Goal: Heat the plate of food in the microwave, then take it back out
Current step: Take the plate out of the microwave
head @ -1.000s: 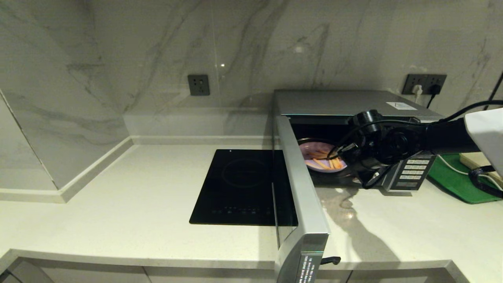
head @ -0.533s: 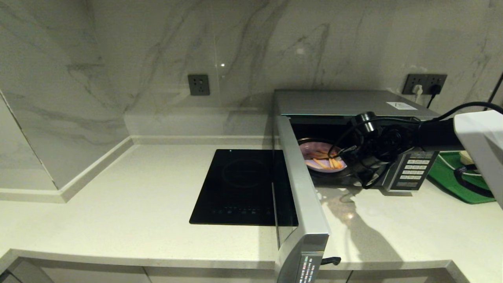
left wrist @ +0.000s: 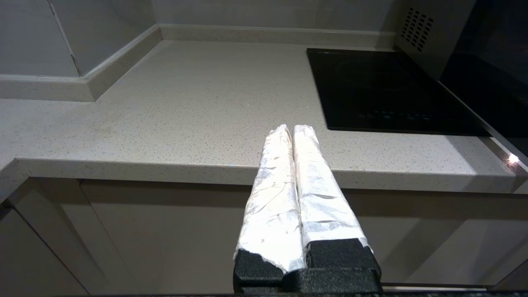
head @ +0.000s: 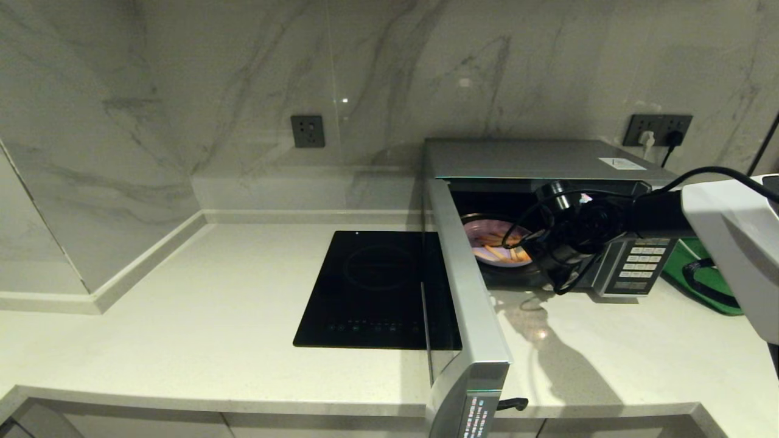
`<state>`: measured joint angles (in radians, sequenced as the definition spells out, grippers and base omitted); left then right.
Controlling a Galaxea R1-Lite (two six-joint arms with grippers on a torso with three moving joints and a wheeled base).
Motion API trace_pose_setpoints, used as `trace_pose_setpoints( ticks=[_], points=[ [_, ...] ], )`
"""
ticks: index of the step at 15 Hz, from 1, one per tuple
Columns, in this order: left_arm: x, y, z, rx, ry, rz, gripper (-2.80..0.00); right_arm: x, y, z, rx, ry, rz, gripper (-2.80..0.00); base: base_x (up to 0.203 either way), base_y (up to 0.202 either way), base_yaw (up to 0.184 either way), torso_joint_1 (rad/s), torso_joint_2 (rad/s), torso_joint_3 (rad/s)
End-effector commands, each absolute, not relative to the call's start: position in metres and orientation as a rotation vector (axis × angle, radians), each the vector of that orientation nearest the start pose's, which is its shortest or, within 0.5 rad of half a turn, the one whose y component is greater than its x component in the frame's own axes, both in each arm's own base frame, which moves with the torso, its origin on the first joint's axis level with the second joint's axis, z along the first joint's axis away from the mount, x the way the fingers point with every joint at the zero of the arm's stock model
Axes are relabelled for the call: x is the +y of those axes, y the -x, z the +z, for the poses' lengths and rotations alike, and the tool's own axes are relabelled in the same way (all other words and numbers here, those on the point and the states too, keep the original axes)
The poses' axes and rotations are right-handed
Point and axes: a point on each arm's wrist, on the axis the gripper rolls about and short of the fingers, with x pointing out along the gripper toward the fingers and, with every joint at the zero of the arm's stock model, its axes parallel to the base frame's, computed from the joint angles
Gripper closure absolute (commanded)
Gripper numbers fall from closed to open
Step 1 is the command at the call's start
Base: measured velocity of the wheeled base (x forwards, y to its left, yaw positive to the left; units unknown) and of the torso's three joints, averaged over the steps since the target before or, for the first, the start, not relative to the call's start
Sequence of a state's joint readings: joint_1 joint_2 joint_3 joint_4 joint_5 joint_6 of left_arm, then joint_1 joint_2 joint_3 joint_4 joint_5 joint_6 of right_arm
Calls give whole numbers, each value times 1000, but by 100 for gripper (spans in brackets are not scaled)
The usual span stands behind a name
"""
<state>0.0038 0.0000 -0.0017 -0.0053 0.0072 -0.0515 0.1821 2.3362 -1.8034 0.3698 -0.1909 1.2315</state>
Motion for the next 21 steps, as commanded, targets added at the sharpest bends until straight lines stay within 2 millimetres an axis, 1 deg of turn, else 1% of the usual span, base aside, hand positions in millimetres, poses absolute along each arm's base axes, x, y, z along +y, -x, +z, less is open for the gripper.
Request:
trace_pose_setpoints(
  ticks=[1, 4, 8, 12, 21],
  points=[
    [0, 23, 77, -8, 52, 12, 0, 80, -457, 106, 756, -981, -551, -280, 0, 0, 0, 0, 0, 0],
    [0, 23, 77, -8, 52, 12, 0, 80, -458, 100, 766, -977, -561, -280, 0, 0, 0, 0, 0, 0],
    [0, 23, 77, -9, 52, 12, 0, 79, -457, 97, 771, -974, -571, -280, 0, 0, 0, 0, 0, 0],
    [0, 23, 77, -9, 52, 12, 0, 74, -457, 95, 771, -977, -584, -280, 0, 0, 0, 0, 0, 0],
    [0, 23, 76, -10, 52, 12, 0, 63, -460, 103, 724, -993, -608, -280, 0, 0, 0, 0, 0, 0]
  ],
)
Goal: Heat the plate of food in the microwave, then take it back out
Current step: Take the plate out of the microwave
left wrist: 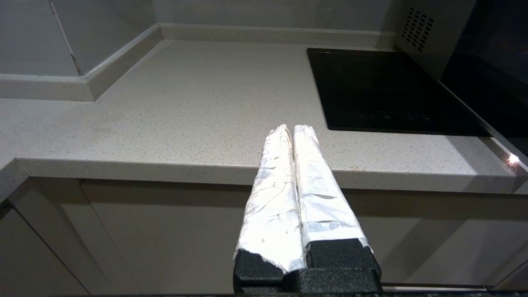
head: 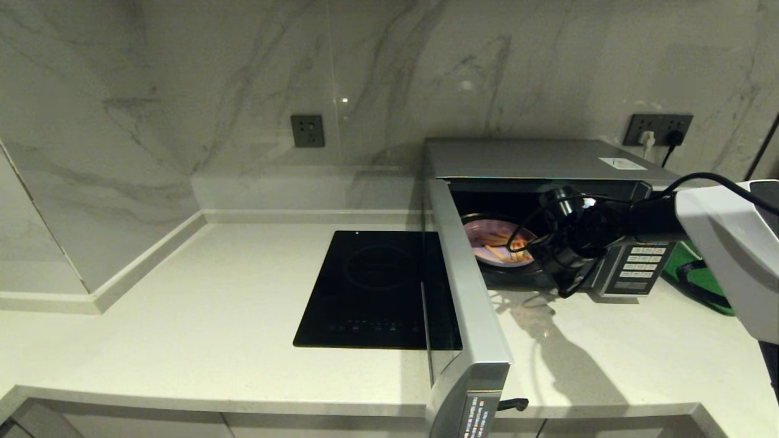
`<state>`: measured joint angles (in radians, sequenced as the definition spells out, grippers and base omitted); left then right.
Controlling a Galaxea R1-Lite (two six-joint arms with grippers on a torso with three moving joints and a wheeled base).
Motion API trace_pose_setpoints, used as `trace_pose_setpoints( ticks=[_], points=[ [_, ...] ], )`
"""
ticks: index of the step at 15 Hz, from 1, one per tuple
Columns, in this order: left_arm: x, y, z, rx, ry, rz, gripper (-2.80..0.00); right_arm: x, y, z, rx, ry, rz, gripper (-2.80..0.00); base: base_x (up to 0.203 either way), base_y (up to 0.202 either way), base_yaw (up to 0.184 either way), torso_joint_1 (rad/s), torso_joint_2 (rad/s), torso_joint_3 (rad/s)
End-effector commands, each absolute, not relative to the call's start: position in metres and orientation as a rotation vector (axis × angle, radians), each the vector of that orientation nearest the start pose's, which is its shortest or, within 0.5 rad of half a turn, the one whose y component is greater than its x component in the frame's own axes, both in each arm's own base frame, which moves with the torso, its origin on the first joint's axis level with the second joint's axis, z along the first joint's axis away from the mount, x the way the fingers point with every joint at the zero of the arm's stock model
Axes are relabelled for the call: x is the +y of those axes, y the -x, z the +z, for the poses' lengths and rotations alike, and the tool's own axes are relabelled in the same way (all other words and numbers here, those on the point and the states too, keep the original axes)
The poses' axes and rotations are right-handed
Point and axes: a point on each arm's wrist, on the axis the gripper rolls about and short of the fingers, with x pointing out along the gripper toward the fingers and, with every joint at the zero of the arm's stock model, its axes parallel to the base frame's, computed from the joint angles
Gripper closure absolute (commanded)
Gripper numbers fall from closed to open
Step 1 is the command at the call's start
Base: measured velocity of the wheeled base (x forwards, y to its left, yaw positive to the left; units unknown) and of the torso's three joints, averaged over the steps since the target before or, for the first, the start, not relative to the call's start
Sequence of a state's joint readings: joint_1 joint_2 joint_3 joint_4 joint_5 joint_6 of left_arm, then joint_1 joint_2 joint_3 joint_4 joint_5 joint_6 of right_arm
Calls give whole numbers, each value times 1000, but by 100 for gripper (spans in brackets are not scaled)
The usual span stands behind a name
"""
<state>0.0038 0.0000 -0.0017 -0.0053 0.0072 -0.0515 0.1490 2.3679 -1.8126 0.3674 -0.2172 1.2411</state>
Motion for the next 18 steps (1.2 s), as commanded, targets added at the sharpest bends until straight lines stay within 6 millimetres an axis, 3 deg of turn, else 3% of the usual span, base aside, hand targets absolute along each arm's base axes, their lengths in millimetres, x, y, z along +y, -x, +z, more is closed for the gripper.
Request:
trace_pose_setpoints(
  ticks=[1, 9, 18],
  points=[
    [0, 23, 76, -10, 52, 12, 0, 60, -459, 105, 719, -996, -613, -280, 0, 0, 0, 0, 0, 0],
    [0, 23, 77, -9, 52, 12, 0, 61, -463, 106, 714, -993, -599, -280, 0, 0, 0, 0, 0, 0],
    [0, 23, 77, -9, 52, 11, 0, 60, -465, 91, 742, -981, -621, -280, 0, 0, 0, 0, 0, 0]
  ],
)
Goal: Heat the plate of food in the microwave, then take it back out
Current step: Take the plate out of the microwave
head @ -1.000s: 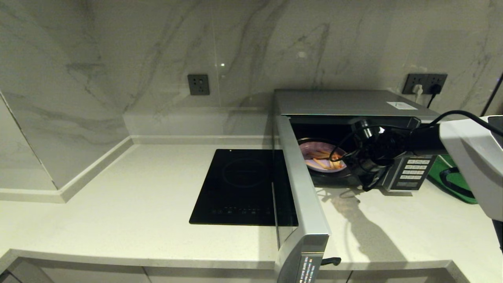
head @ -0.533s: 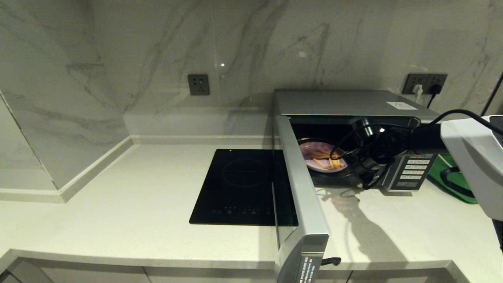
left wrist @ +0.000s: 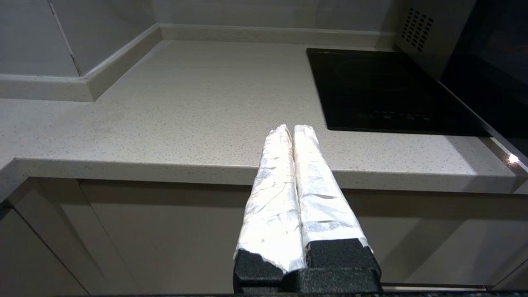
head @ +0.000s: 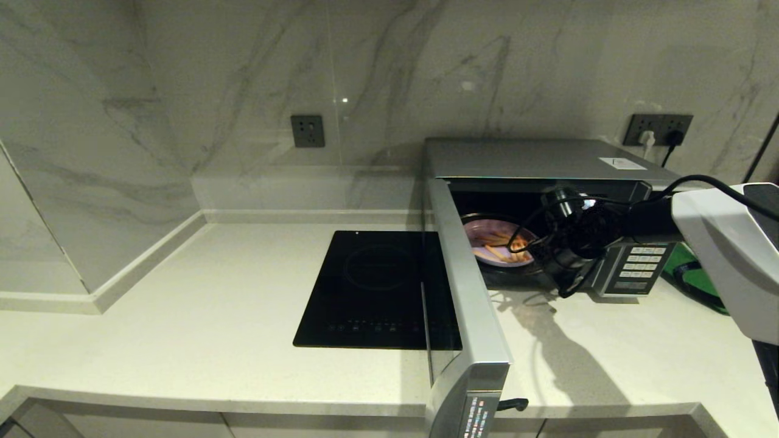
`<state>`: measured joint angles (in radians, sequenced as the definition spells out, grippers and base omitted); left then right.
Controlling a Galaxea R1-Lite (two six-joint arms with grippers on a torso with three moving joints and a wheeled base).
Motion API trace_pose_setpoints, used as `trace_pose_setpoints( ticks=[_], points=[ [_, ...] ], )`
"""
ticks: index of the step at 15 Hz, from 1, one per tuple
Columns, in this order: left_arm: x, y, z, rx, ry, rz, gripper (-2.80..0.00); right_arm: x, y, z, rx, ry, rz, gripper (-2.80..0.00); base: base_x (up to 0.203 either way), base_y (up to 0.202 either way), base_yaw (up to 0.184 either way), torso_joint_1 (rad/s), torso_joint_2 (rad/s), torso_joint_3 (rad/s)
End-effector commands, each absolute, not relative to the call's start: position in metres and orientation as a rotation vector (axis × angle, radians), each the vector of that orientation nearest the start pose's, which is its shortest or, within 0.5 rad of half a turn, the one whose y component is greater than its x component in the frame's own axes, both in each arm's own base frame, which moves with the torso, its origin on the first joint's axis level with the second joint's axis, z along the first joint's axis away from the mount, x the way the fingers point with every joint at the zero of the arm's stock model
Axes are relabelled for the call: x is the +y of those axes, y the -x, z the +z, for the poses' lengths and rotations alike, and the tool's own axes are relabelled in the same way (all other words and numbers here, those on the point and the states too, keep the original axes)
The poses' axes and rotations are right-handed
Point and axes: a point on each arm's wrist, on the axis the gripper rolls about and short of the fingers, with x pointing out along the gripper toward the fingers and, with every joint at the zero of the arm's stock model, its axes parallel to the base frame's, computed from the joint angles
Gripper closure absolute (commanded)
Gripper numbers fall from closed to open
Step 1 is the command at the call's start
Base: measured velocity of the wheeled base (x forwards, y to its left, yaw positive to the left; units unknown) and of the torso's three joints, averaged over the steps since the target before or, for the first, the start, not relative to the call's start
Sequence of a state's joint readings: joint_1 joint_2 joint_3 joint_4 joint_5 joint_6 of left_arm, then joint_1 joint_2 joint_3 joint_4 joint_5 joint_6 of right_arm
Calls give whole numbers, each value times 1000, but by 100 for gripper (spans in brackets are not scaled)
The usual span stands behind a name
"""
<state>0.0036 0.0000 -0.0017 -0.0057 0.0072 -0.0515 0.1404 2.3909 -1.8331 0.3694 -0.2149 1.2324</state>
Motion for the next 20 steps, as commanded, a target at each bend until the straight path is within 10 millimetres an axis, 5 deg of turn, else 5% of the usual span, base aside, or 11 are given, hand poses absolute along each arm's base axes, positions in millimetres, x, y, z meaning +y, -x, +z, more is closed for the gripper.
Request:
trace_pose_setpoints(
  ticks=[1, 18, 19, 20],
  points=[
    [0, 23, 77, -8, 52, 11, 0, 60, -465, 91, 744, -981, -622, -280, 0, 0, 0, 0, 0, 0],
    [0, 23, 77, -8, 52, 11, 0, 42, -451, 105, 724, -995, -667, -280, 0, 0, 0, 0, 0, 0],
    [0, 23, 77, -8, 52, 11, 0, 42, -451, 103, 727, -993, -669, 0, 0, 0, 0, 0, 0, 0],
    [0, 23, 77, -9, 52, 11, 0, 42, -451, 101, 732, -991, -672, 0, 0, 0, 0, 0, 0, 0]
  ],
)
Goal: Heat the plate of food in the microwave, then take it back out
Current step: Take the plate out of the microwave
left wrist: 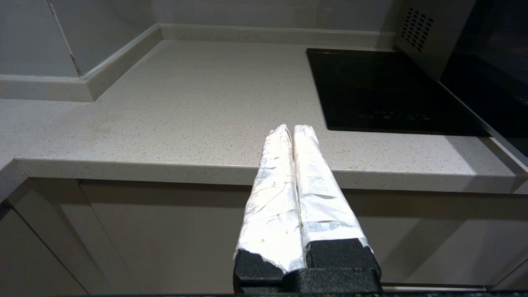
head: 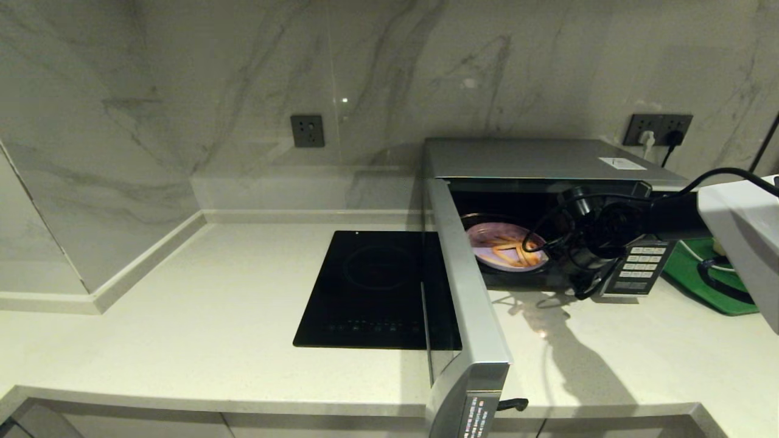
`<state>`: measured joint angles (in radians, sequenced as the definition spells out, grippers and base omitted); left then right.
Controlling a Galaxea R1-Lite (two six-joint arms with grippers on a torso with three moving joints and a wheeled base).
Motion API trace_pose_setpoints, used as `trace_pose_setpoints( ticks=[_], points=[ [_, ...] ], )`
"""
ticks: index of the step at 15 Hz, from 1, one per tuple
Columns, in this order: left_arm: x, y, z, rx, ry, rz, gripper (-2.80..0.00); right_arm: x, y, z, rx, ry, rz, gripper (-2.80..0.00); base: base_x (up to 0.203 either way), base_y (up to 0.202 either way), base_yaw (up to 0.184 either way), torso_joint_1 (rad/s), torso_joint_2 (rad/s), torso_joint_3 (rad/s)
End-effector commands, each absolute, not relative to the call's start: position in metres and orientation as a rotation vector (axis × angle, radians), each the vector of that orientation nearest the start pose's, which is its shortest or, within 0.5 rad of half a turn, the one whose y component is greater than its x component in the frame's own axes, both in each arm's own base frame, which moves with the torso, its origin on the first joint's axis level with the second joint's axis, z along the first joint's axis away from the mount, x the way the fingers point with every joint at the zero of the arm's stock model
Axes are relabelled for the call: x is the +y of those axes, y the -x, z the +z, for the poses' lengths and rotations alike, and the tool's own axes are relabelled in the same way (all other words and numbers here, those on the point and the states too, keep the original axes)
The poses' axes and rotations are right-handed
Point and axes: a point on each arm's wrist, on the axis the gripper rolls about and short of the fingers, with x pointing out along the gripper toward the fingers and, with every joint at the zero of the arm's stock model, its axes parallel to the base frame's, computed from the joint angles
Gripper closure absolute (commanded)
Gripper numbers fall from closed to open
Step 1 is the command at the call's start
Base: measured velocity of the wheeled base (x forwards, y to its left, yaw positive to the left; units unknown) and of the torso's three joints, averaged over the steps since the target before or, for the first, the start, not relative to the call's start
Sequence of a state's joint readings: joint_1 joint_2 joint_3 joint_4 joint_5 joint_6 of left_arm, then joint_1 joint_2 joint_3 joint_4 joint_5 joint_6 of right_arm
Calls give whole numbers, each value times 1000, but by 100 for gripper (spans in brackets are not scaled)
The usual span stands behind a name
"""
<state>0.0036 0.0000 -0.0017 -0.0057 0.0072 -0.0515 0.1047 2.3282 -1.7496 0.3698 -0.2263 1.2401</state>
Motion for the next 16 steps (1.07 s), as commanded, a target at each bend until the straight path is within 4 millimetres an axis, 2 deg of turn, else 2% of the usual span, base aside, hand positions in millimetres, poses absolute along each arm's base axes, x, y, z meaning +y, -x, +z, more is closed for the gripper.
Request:
trace_pose_setpoints(
  ticks=[1, 7, 16],
  points=[
    [0, 23, 77, -9, 52, 11, 0, 43, -451, 98, 740, -989, -675, 0, 0, 0, 0, 0, 0, 0],
    [0, 23, 77, -9, 52, 12, 0, 48, -461, 107, 704, -997, -632, 0, 0, 0, 0, 0, 0, 0],
    [0, 23, 77, -9, 52, 12, 0, 47, -459, 113, 696, -1000, -630, 0, 0, 0, 0, 0, 0, 0]
  ],
)
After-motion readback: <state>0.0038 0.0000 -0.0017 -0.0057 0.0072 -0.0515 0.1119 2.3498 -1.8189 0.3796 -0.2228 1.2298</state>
